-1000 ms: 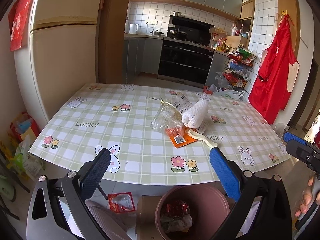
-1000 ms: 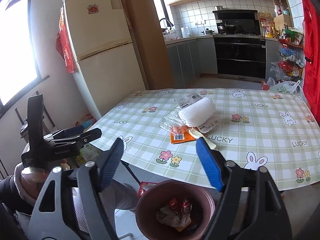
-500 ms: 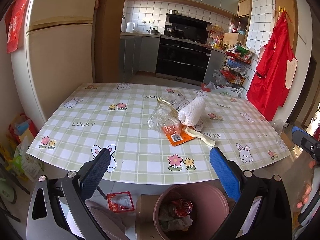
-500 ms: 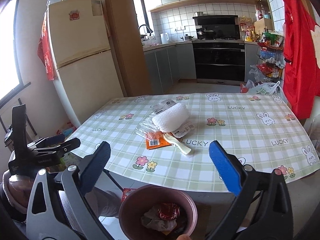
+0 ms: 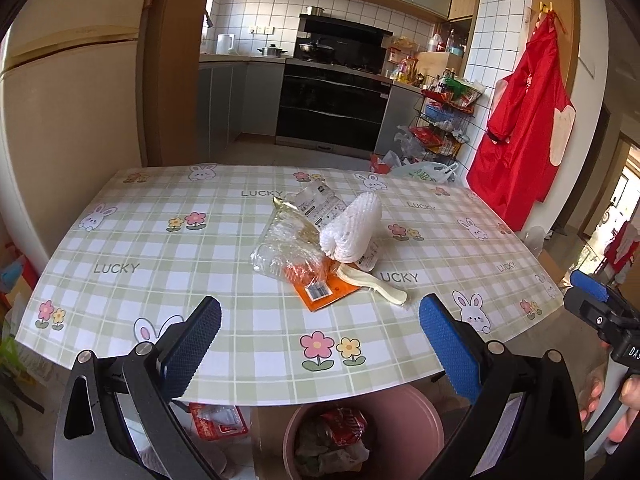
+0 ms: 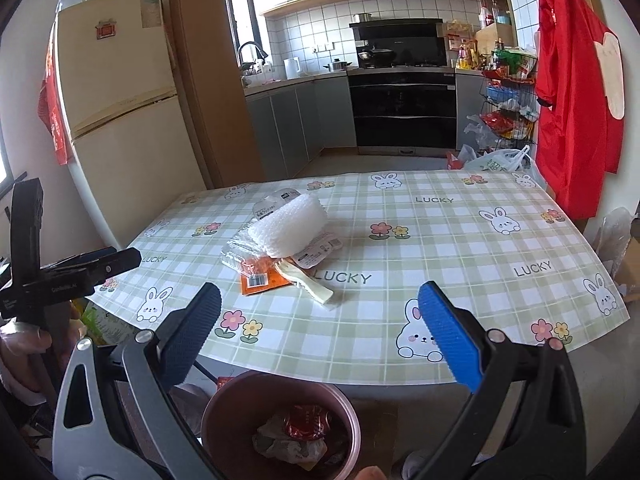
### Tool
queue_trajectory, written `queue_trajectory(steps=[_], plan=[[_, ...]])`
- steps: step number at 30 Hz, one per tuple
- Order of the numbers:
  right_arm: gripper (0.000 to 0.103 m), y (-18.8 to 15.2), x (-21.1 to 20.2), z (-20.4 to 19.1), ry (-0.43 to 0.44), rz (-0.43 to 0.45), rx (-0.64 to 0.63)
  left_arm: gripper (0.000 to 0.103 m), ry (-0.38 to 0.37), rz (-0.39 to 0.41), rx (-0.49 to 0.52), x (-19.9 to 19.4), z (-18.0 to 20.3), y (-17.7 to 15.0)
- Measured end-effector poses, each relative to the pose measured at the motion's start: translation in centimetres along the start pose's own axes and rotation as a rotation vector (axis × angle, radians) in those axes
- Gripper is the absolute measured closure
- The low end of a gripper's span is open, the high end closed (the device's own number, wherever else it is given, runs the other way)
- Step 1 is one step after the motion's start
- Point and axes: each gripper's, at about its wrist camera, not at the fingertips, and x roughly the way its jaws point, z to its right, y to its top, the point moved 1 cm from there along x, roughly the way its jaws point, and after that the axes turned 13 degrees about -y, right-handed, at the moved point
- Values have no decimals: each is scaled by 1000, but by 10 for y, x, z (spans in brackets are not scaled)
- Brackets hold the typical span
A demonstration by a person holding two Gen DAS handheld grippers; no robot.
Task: Collect trash
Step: 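Move both grippers toward the white bubble-wrap sleeve and plastic fork, then grasp the white bubble-wrap sleeve with the left gripper while the right gripper reaches the fork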
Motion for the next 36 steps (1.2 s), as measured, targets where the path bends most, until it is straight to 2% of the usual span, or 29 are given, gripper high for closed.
queue_trajectory(steps=[2, 8, 12, 15, 20, 23, 26, 27, 29, 30, 31, 33, 36], plan=[[6, -1, 8, 7, -8, -10, 11, 6, -19, -10, 22, 16, 0, 9], [6, -6, 36, 28, -35, -29, 42, 6, -85, -83, 185, 91, 12, 39], [6, -12, 54, 42, -42, -53, 58, 6, -101, -164, 237, 151, 13, 54], [6, -16, 68, 52, -43, -76, 73, 6, -106, -218, 219, 190, 6, 61], [6, -17, 88, 60, -34, -103, 75, 8, -133, -277, 94, 236, -15, 64], [6, -16, 98, 60, -36, -111, 72, 13, -117, -292, 95, 249, -18, 61], [6, -14, 109, 57, -3, -132, 72, 15, -90, -296, 152, 256, -12, 54], [6, -13, 113, 56, 7, -140, 68, 21, -75, -297, 177, 257, -10, 52], [6, -10, 121, 50, 20, -151, 44, 45, -45, -294, 233, 258, -6, 48], [6, -9, 125, 45, 22, -155, 23, 63, -39, -289, 253, 256, -5, 48], [6, -8, 128, 41, 20, -160, 4, 69, -37, -275, 258, 252, -6, 49], [6, -8, 134, 34, 42, -177, -16, 73, -25, -215, 268, 233, -9, 54], [6, -10, 146, 18, 100, -221, -50, 73, -64, -138, 262, 193, -14, 67]])
